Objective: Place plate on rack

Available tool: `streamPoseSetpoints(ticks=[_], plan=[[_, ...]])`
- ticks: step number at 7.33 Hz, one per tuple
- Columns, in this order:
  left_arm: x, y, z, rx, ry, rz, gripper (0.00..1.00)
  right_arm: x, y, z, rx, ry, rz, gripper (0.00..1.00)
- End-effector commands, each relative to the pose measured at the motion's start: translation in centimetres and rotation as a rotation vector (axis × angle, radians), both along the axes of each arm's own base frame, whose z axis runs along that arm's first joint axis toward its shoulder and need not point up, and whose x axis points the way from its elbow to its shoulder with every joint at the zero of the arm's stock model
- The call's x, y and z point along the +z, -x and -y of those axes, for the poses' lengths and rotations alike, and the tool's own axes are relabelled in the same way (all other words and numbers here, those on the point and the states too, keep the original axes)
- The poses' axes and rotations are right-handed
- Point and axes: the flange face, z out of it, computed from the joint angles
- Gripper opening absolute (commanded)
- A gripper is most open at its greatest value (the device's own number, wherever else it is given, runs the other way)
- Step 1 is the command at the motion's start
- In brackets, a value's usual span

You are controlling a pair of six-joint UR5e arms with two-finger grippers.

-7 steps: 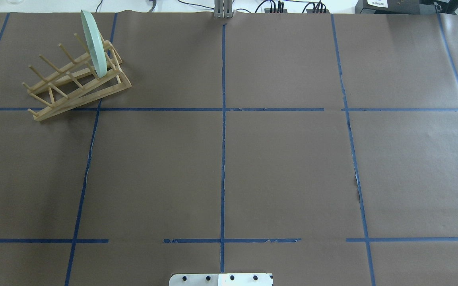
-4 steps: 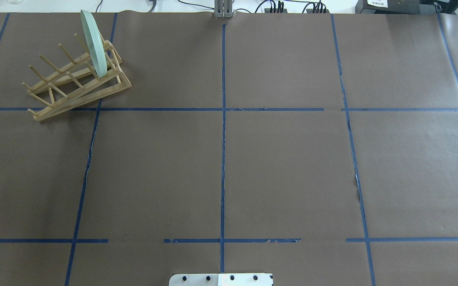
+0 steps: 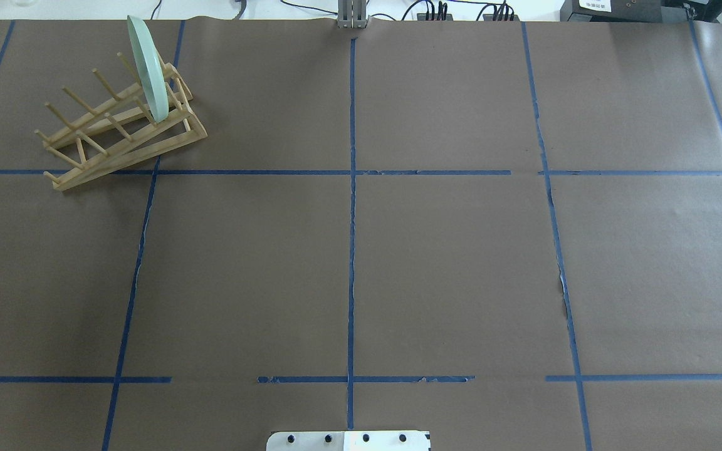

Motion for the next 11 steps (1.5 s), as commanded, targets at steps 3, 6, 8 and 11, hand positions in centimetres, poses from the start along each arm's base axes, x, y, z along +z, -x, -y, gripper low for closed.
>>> streamPoseSetpoints(ticks=[3, 6, 8, 11], plan=[[-0.4, -0.1, 0.2, 0.003, -0.01, -0.022, 1.0, 0.0, 0.0, 0.0, 0.0, 0.0, 0.0, 1.0], [0.2, -0.5, 0.2, 0.006, 0.003, -0.055, 1.0, 0.0, 0.0, 0.0, 0.0, 0.001, 0.0, 1.0], [0.8, -0.5, 0.1, 0.006, 0.014, -0.053, 1.0, 0.0, 0.0, 0.0, 0.0, 0.0, 0.0, 1.0], [0.8, -0.5, 0.1, 0.006, 0.017, -0.05, 1.0, 0.0, 0.0, 0.0, 0.0, 0.001, 0.0, 1.0]])
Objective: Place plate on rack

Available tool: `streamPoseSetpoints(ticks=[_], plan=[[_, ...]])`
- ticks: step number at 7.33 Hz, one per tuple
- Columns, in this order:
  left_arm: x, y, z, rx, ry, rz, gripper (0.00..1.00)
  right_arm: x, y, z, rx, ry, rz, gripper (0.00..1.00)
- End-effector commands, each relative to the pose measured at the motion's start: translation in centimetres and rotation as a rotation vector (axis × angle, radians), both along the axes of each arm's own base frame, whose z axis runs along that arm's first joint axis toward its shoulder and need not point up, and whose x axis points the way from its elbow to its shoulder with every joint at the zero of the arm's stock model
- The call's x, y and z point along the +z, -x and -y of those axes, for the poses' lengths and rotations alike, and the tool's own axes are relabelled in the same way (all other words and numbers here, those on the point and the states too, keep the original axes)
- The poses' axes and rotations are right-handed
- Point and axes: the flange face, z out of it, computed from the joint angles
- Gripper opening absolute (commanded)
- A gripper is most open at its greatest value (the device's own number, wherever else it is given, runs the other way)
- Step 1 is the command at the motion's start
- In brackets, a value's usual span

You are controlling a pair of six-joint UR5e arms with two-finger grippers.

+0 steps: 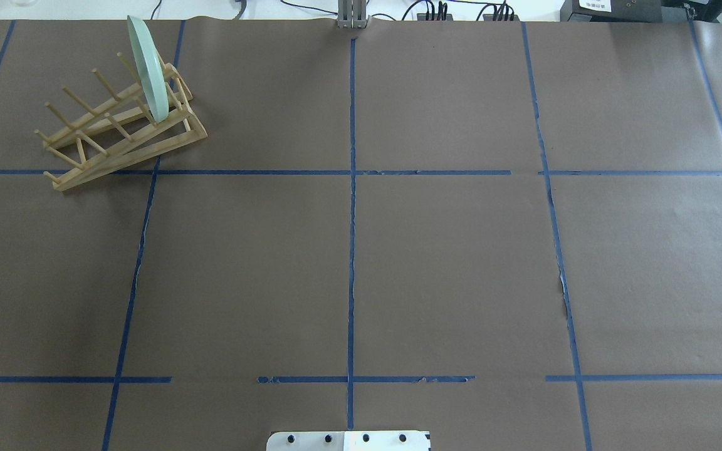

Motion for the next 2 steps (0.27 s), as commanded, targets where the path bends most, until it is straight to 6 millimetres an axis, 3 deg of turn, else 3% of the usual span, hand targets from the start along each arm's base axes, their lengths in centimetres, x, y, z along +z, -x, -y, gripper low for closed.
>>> streamPoseSetpoints(ticks=[1, 2], plan=[[-0.76, 0.02, 0.13, 0.0, -0.012, 0.002, 1.0, -0.01, 0.0, 0.01, 0.0, -0.001, 0.0, 1.0], [-0.75, 0.04, 0.19, 0.0, -0.012, 0.005, 1.0, 0.01, 0.0, -0.01, 0.001, 0.002, 0.0, 1.0]])
